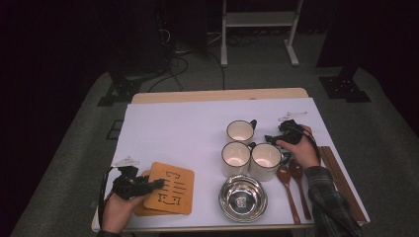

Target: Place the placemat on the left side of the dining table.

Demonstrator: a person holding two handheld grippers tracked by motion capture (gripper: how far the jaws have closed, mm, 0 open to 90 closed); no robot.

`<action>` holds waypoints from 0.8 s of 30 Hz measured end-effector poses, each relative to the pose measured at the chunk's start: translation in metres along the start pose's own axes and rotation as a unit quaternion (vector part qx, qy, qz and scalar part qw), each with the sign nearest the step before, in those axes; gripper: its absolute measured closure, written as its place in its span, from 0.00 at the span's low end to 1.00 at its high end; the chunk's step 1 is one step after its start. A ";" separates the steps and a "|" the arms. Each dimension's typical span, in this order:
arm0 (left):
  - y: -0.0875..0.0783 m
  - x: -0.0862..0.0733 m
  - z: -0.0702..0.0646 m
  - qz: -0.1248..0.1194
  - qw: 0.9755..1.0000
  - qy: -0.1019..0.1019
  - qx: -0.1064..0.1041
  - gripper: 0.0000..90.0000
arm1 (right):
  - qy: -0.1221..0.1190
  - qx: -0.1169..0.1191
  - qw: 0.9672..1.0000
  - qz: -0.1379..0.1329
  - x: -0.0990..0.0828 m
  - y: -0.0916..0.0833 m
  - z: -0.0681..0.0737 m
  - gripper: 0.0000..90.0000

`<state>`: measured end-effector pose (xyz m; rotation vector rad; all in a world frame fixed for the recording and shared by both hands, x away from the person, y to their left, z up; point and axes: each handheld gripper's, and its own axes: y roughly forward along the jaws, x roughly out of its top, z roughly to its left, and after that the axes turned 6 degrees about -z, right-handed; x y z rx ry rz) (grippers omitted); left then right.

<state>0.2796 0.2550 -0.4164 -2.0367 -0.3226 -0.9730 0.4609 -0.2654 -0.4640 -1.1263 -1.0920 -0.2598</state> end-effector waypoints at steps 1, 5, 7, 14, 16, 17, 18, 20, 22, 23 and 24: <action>0.000 0.001 0.000 -0.001 1.000 0.000 -0.002 0.60 | 0.000 0.000 1.000 0.000 0.000 0.000 0.000 0.21; -0.001 0.003 -0.001 -0.004 1.000 0.005 -0.006 0.63 | 0.000 0.000 1.000 0.000 0.000 0.000 0.000 0.21; -0.002 0.004 -0.002 -0.005 1.000 0.008 -0.007 0.63 | 0.000 0.000 1.000 0.000 0.000 0.000 0.000 0.21; -0.003 0.010 -0.005 -0.011 1.000 0.016 -0.016 0.70 | 0.000 0.000 1.000 0.000 0.000 0.000 0.000 0.21; -0.003 0.012 -0.006 -0.013 1.000 0.013 -0.023 0.72 | 0.000 0.000 1.000 0.000 0.000 0.000 0.000 0.21; -0.003 0.013 -0.007 -0.012 1.000 0.016 -0.023 0.72 | 0.000 0.000 1.000 0.000 0.000 0.000 0.000 0.21; -0.004 0.014 -0.008 -0.013 0.999 0.016 -0.026 0.73 | 0.000 0.000 1.000 0.000 0.000 0.000 0.000 0.21; -0.004 0.016 -0.010 -0.015 0.999 0.020 -0.028 0.74 | 0.000 0.000 1.000 0.000 0.000 0.000 0.000 0.21; -0.004 0.018 -0.012 -0.019 0.999 0.020 -0.034 0.76 | 0.000 0.000 1.000 0.000 0.000 0.000 0.000 0.21; -0.003 0.019 -0.013 -0.020 0.999 0.022 -0.034 0.77 | 0.000 0.000 1.000 0.000 0.000 0.000 0.000 0.21; -0.003 0.020 -0.013 -0.018 0.999 0.025 -0.034 0.77 | 0.000 0.000 1.000 0.000 0.000 0.000 0.000 0.21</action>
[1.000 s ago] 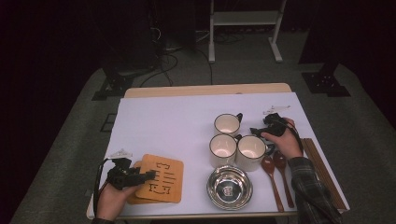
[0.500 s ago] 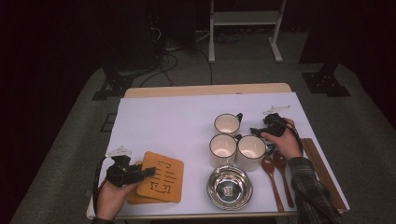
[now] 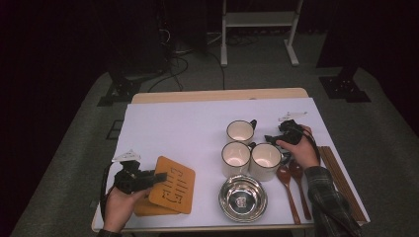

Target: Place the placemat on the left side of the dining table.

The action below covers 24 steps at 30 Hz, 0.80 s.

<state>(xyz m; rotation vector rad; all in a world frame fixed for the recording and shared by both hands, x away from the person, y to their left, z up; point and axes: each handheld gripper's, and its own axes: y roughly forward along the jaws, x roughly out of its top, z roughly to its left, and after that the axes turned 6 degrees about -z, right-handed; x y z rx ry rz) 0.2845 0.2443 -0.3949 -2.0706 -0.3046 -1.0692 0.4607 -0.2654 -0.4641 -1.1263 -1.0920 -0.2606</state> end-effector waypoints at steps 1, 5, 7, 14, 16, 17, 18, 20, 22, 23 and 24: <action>0.000 0.001 -0.001 0.000 1.000 -0.002 -0.001 0.77 | 0.000 0.000 1.000 0.000 0.000 0.000 0.000 0.21; 0.002 0.004 -0.003 -0.004 1.000 0.004 -0.005 0.79 | 0.000 0.000 1.000 0.000 0.000 0.000 0.000 0.21; 0.003 0.006 -0.005 -0.005 1.000 0.005 -0.006 0.80 | 0.000 0.000 1.000 0.000 0.000 0.000 0.000 0.21; 0.007 0.012 -0.011 -0.006 1.000 0.015 -0.007 0.81 | 0.000 0.000 1.000 0.000 0.000 0.000 0.000 0.21; 0.008 0.013 -0.011 -0.007 1.000 0.015 -0.011 0.82 | 0.000 0.000 1.000 0.000 0.000 0.000 0.000 0.21; 0.009 0.014 -0.011 -0.008 1.000 0.013 -0.011 0.83 | 0.000 0.000 1.000 0.000 0.000 0.000 0.000 0.21; 0.009 0.014 -0.012 -0.011 1.000 0.011 -0.012 0.83 | 0.000 0.000 1.000 0.000 0.000 0.000 0.000 0.21; 0.009 0.015 -0.013 -0.012 1.000 0.011 -0.018 0.84 | 0.000 0.000 1.000 0.000 0.000 0.000 0.000 0.21; 0.009 0.017 -0.014 -0.013 1.000 0.012 -0.019 0.85 | 0.000 0.000 1.000 0.000 0.000 0.000 0.000 0.21; 0.010 0.017 -0.015 -0.014 1.000 0.012 -0.021 0.86 | 0.000 0.000 1.000 0.000 0.000 0.000 0.000 0.21; 0.010 0.018 -0.016 -0.015 1.000 0.014 -0.022 0.86 | 0.000 -0.001 1.000 0.000 0.000 0.000 0.000 0.21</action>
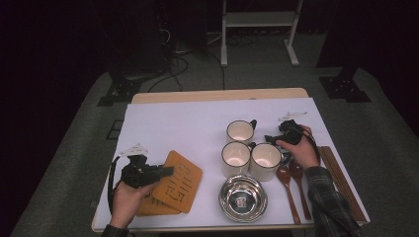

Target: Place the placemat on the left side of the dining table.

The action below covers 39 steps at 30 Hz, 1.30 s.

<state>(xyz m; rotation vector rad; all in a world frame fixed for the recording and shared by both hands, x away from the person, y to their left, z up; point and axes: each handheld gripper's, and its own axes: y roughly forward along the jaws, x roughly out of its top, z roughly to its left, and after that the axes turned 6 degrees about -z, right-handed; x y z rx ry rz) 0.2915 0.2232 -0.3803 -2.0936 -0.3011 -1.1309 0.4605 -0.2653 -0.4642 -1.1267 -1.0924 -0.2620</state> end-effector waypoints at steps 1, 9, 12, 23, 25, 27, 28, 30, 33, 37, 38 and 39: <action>0.000 0.001 -0.001 -0.001 1.000 -0.001 -0.002 0.86 | 0.000 0.000 1.000 0.000 0.000 0.000 0.000 0.21; 0.004 0.006 -0.008 -0.003 1.000 0.004 -0.020 0.90 | 0.000 0.000 1.000 0.000 0.000 0.000 0.000 0.21; 0.006 0.008 -0.011 -0.004 1.000 0.006 -0.024 0.90 | 0.000 0.000 1.000 0.000 0.000 0.000 0.000 0.21; 0.010 0.015 -0.018 -0.008 0.999 0.013 -0.046 0.95 | 0.000 0.000 1.000 0.000 0.000 0.000 0.000 0.21; 0.010 0.016 -0.019 -0.011 0.998 0.010 -0.056 0.96 | 0.000 0.000 1.000 0.000 0.000 0.000 0.000 0.21; 0.011 0.018 -0.021 -0.012 0.998 0.015 -0.055 0.96 | 0.000 0.000 1.000 0.000 0.000 0.000 0.000 0.21; 0.011 0.019 -0.021 -0.012 0.998 0.016 -0.055 0.96 | 0.000 0.000 1.000 0.000 0.000 0.000 0.000 0.21; 0.013 0.021 -0.023 -0.012 0.998 0.020 -0.057 0.96 | 0.000 0.000 1.000 0.000 0.000 0.000 0.000 0.21; 0.013 0.023 -0.024 -0.013 0.998 0.021 -0.059 0.96 | 0.000 0.000 1.000 0.000 0.000 0.000 0.000 0.21; 0.013 0.026 -0.026 -0.018 0.998 0.026 -0.060 0.96 | 0.000 0.000 1.000 0.000 0.000 0.000 0.000 0.21; 0.013 0.027 -0.026 -0.019 0.998 0.027 -0.059 0.96 | 0.000 0.000 1.000 0.000 0.000 0.000 0.000 0.21; 0.013 0.028 -0.026 -0.020 0.998 0.030 -0.059 0.96 | 0.000 0.000 1.000 0.000 0.000 0.000 0.000 0.21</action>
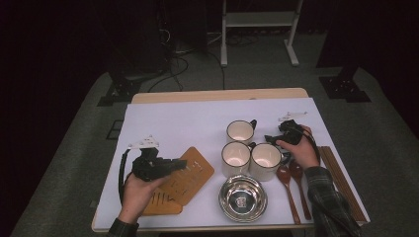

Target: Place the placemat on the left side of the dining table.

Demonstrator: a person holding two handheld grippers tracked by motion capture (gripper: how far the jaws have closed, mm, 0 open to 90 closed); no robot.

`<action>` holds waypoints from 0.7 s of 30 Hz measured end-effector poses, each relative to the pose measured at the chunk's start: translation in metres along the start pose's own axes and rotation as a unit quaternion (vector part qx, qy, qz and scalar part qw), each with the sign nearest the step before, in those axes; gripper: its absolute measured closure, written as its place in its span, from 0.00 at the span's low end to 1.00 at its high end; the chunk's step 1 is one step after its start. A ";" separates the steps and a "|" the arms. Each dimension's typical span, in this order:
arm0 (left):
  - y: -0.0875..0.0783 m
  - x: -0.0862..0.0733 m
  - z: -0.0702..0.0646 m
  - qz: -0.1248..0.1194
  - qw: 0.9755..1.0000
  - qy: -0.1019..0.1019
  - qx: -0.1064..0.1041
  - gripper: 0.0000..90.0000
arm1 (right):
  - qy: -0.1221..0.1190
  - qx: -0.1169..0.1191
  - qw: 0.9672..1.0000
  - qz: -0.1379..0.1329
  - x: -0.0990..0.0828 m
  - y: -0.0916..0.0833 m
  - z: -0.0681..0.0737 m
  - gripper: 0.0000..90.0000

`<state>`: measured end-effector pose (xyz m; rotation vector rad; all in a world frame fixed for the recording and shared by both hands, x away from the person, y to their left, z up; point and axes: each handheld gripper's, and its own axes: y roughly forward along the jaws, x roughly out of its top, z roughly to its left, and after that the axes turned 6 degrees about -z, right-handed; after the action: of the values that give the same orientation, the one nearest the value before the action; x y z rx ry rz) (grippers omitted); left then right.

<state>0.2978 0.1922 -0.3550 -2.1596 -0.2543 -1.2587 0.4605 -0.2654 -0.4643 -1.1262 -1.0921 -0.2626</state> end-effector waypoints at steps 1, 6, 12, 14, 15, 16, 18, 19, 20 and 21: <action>0.000 0.001 0.000 -0.002 1.000 0.001 0.000 0.96 | 0.000 0.000 1.000 0.000 0.000 0.000 0.000 0.21; -0.001 0.006 0.002 -0.005 1.000 0.008 0.005 0.96 | 0.000 0.001 1.000 0.000 0.000 0.000 0.000 0.21; 0.001 0.012 0.006 -0.006 1.000 0.013 0.008 0.96 | 0.001 0.001 1.000 0.000 0.000 0.000 0.000 0.21; 0.002 0.014 0.007 -0.008 1.000 0.015 0.010 0.96 | 0.000 0.001 1.000 0.000 0.000 0.000 0.000 0.21; 0.002 0.015 0.008 -0.007 1.000 0.016 0.009 0.96 | 0.000 0.000 1.000 0.000 0.000 0.000 0.000 0.21; 0.002 0.016 0.009 -0.008 1.000 0.017 0.010 0.96 | 0.000 0.000 1.000 0.000 0.000 0.000 0.000 0.21; 0.003 0.019 0.010 -0.009 1.000 0.020 0.010 0.96 | 0.000 0.000 1.000 0.000 0.000 0.000 0.000 0.21; 0.003 0.020 0.010 -0.009 1.000 0.022 0.010 0.96 | 0.000 0.000 1.000 0.000 0.000 0.000 0.000 0.21; 0.003 0.022 0.011 -0.011 1.000 0.023 0.010 0.96 | 0.000 0.000 1.000 0.000 0.000 0.000 0.000 0.22; 0.003 0.023 0.012 -0.011 1.000 0.023 0.009 0.96 | 0.000 0.000 1.000 0.000 0.000 0.000 0.000 0.22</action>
<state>0.3200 0.1934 -0.3411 -2.1146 -0.2700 -1.3112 0.4605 -0.2654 -0.4643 -1.1265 -1.0918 -0.2624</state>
